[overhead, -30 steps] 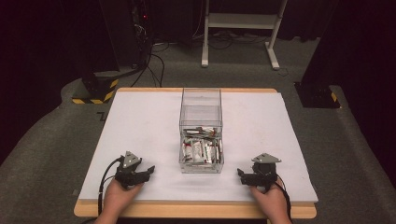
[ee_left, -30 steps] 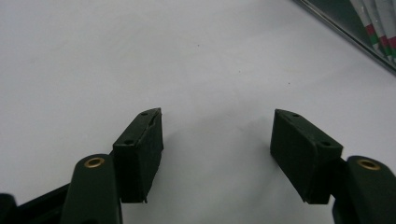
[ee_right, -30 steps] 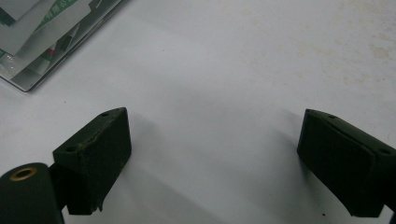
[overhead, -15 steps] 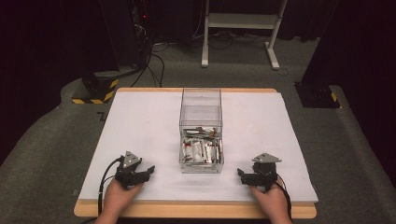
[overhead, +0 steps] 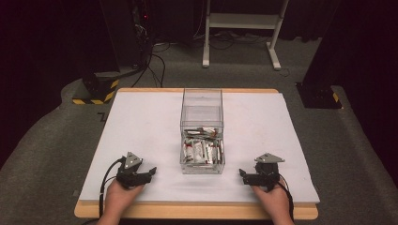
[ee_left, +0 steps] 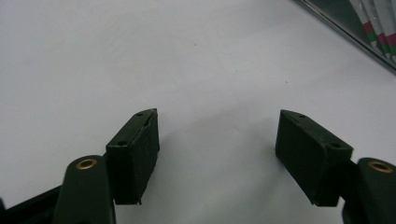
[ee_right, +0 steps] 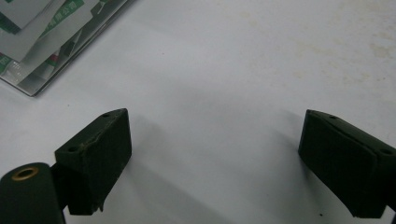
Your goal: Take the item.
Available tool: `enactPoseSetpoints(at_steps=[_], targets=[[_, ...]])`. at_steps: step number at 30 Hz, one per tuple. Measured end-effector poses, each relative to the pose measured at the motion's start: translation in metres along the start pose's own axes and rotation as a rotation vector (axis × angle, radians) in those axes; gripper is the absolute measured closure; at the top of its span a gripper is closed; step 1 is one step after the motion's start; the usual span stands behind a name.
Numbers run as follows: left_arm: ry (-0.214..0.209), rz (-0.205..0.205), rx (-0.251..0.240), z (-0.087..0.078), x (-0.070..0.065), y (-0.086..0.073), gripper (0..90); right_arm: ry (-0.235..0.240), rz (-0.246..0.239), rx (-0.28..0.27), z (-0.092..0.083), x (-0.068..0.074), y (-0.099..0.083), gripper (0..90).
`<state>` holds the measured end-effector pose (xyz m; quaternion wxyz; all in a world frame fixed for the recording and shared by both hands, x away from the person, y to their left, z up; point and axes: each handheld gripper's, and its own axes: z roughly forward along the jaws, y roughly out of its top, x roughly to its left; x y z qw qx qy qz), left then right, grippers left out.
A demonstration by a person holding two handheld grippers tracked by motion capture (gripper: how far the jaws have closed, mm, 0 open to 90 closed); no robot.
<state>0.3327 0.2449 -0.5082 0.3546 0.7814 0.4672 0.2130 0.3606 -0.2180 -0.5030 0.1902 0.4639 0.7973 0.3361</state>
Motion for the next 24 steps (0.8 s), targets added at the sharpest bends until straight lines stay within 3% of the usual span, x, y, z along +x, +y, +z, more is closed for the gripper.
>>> enactPoseSetpoints(at_steps=[4, 12, 24], targets=[[0.001, -0.004, 0.005, 0.0004, -0.0009, 0.0009, 29.5, -0.022, 0.001, -0.019, -0.0034, -0.0042, 0.0001, 9.4], [0.009, 0.012, -0.001, -0.0010, -0.0025, 0.0026, 25.6, -0.043, 0.013, 0.003, -0.0040, -0.0098, -0.0029, 9.4], [-0.039, 0.000, -0.037, -0.0077, -0.0061, 0.0069, 26.7, -0.047, 0.005, 0.017, -0.0017, -0.0096, -0.0036, 8.8]])
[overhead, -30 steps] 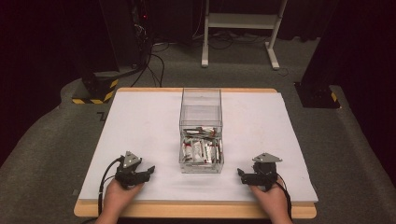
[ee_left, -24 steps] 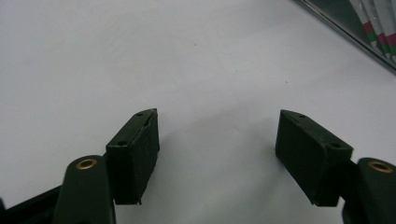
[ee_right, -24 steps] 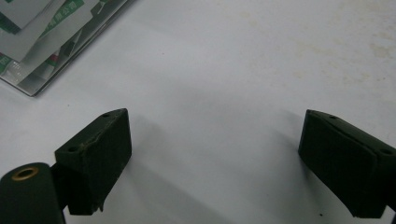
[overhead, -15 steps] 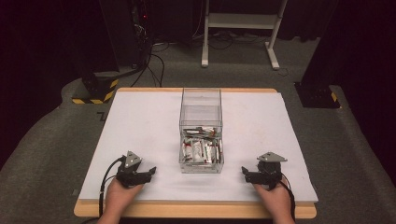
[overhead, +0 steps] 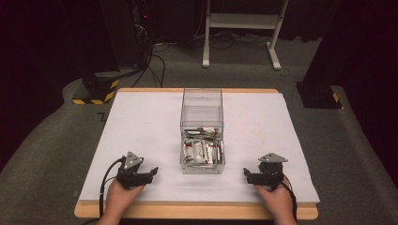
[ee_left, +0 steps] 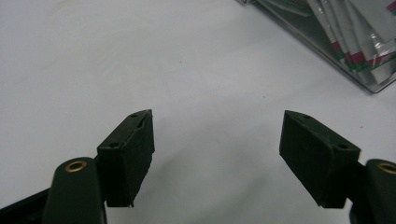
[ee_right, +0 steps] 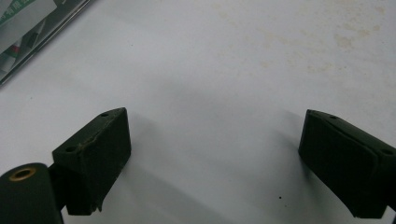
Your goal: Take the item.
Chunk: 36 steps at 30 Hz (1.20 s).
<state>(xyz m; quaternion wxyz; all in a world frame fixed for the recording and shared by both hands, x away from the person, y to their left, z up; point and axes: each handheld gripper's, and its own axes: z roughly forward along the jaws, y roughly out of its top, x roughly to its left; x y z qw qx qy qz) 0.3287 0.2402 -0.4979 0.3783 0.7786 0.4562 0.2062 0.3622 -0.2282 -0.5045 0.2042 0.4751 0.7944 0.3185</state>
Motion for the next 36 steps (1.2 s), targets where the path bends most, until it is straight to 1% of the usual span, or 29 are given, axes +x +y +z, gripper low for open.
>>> enactPoseSetpoints(at_steps=[1, 2, 5, 15, 21, 23, 29, 31, 36], targets=[[-0.005, -0.004, 0.000, 0.000, -0.001, 0.000, 26.7, 0.000, 0.000, 0.000, 0.000, 0.000, 0.000, 8.8], [-0.006, 0.005, 0.001, 0.000, -0.001, 0.001, 26.7, 0.000, 0.000, 0.000, 0.000, 0.000, 0.000, 8.8], [-0.018, 0.005, 0.004, 0.000, -0.004, 0.002, 26.7, 0.001, 0.002, 0.000, 0.000, 0.000, 0.000, 8.8], [-0.030, 0.004, -0.022, -0.001, -0.007, 0.008, 26.8, 0.002, 0.004, 0.000, 0.000, 0.000, 0.000, 8.8], [-0.031, 0.020, -0.040, -0.001, -0.011, 0.010, 26.9, 0.002, 0.004, 0.000, 0.000, 0.000, 0.000, 8.8], [-0.033, 0.024, -0.034, -0.001, -0.012, 0.010, 26.9, 0.002, 0.004, 0.000, 0.000, 0.000, 0.000, 8.8], [-0.040, 0.027, -0.049, -0.002, -0.014, 0.011, 27.0, 0.001, 0.004, 0.000, 0.000, 0.000, 0.000, 8.8], [-0.040, 0.034, -0.050, -0.002, -0.016, 0.012, 27.1, 0.001, 0.004, 0.000, 0.000, 0.000, 0.000, 8.8], [-0.047, 0.027, -0.079, -0.005, -0.019, 0.015, 27.1, 0.001, 0.004, -0.001, 0.000, 0.000, 0.000, 8.8]])
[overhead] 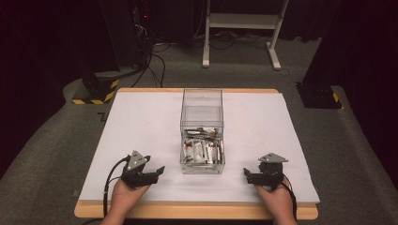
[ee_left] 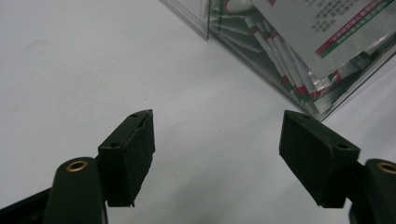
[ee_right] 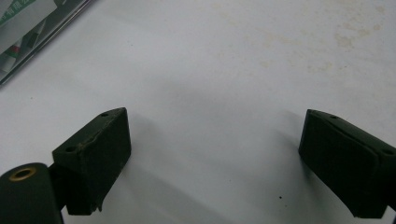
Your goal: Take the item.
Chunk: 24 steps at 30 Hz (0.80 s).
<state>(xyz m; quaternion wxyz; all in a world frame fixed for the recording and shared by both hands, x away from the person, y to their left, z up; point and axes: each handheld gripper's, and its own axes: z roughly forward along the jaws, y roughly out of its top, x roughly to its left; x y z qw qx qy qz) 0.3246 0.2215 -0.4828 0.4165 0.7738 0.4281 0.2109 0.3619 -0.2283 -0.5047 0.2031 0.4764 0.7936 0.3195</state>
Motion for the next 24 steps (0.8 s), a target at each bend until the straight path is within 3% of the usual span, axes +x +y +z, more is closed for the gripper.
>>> enactPoseSetpoints(at_steps=[4, 9, 24], targets=[[-0.014, -0.017, -0.033, -0.003, -0.003, 0.004, 27.3, 0.000, 0.000, 0.000, 0.000, 0.000, 0.000, 8.8], [-0.021, -0.010, -0.063, -0.006, -0.009, 0.011, 27.6, 0.001, 0.001, 0.000, 0.000, 0.000, 0.000, 8.8], [-0.043, 0.001, -0.110, -0.008, -0.023, 0.026, 28.4, 0.000, 0.001, 0.000, 0.000, 0.000, 0.000, 8.7]])
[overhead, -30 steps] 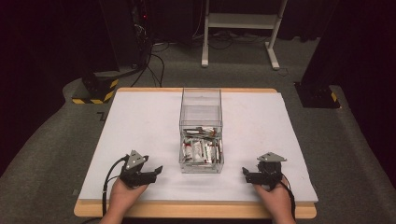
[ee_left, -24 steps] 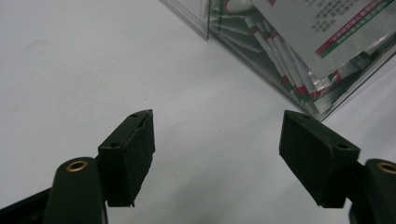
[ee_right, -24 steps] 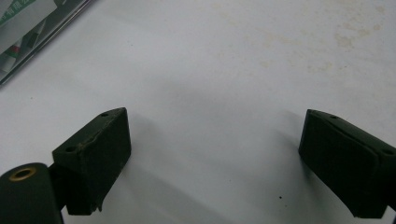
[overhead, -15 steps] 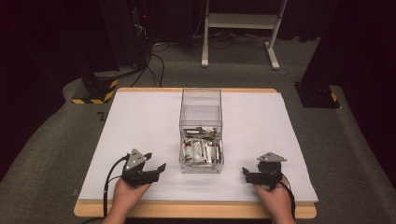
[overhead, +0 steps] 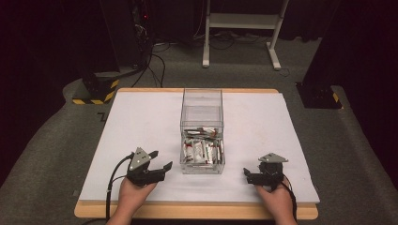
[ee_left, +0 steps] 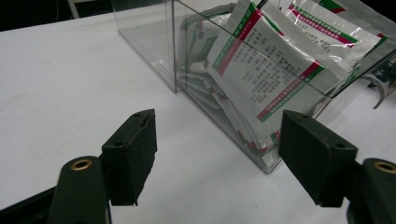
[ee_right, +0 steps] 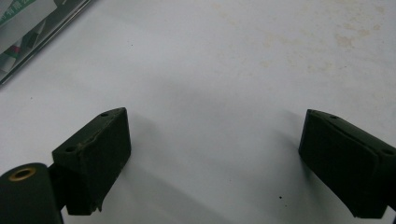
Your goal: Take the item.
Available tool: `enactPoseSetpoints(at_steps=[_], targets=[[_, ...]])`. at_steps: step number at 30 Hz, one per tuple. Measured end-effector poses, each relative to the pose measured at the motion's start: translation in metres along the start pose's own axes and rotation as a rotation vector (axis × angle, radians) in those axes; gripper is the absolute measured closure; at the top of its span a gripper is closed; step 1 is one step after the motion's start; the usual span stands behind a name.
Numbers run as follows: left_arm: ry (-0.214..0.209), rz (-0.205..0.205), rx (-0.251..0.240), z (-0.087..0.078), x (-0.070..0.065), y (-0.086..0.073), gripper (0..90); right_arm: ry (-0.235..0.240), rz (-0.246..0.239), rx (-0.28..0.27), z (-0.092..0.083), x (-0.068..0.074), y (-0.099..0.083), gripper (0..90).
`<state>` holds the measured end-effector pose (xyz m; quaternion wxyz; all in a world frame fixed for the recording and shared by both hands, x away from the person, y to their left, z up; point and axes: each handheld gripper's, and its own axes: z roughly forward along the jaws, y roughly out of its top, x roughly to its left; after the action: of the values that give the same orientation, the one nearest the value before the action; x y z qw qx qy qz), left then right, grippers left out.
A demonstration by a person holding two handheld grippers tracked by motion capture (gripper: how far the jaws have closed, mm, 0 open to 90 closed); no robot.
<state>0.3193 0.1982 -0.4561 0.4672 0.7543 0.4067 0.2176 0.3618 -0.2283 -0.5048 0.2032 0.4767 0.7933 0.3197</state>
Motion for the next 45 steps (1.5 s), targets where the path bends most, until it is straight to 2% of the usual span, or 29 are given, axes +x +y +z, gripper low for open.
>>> enactPoseSetpoints(at_steps=[21, 28, 45], targets=[[-0.034, 0.007, -0.065, 0.002, -0.014, 0.020, 30.0, 0.001, 0.000, 0.001, 0.000, 0.000, 0.000, 8.7], [-0.049, 0.023, -0.082, 0.004, -0.020, 0.027, 30.2, 0.001, 0.000, 0.000, 0.000, 0.000, 0.000, 8.7], [-0.070, 0.020, -0.109, 0.010, -0.026, 0.040, 31.6, 0.003, 0.001, -0.001, 0.000, -0.001, 0.000, 8.6]])
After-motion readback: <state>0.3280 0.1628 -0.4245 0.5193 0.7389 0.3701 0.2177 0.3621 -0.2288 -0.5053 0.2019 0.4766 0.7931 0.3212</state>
